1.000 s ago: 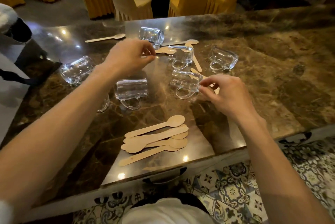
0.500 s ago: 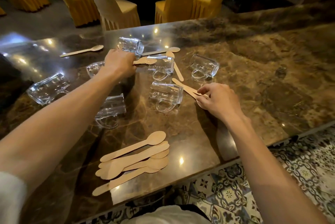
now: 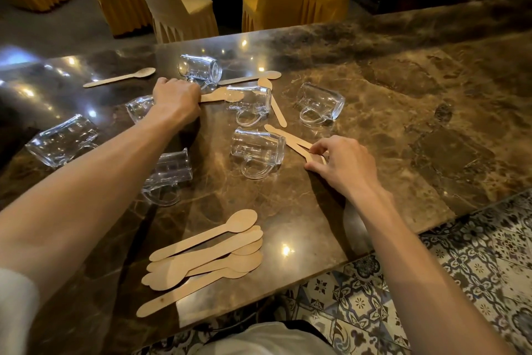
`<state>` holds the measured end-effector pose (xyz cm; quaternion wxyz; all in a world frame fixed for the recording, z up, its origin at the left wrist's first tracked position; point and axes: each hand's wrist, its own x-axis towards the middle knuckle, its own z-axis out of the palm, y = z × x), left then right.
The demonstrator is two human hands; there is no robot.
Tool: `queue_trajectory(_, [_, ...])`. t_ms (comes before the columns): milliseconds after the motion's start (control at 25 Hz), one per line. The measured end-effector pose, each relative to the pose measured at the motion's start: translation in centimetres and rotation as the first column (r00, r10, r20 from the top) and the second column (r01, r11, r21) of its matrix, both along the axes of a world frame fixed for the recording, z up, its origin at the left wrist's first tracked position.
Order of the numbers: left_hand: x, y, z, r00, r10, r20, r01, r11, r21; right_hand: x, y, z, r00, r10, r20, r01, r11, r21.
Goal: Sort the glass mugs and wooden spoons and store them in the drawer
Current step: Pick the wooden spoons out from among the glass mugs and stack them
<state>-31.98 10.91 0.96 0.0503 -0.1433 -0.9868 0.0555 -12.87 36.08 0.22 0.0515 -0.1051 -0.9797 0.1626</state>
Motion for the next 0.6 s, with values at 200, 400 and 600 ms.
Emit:
queue_trajectory(200, [0.0, -0.4, -0.2, 0.999, -0.011, -0.037, 0.013, 0.998, 0.055, -0.1, -0.3, 0.0, 1.000, -0.012, 0.007, 0.013, 0.999, -0.030])
queue_trajectory(400, [-0.4, -0.9, -0.3, 0.998, -0.014, -0.068, 0.022, 0.991, 0.128, 0.1, -0.4, 0.1, 1.000, 0.001, 0.007, 0.000, 0.995, -0.100])
queue_trajectory(600, [-0.5, -1.3, -0.5, 0.997, -0.023, -0.067, 0.032, 0.988, 0.150, 0.1, -0.6, 0.3, 1.000, 0.000, -0.004, -0.001, 0.980, -0.201])
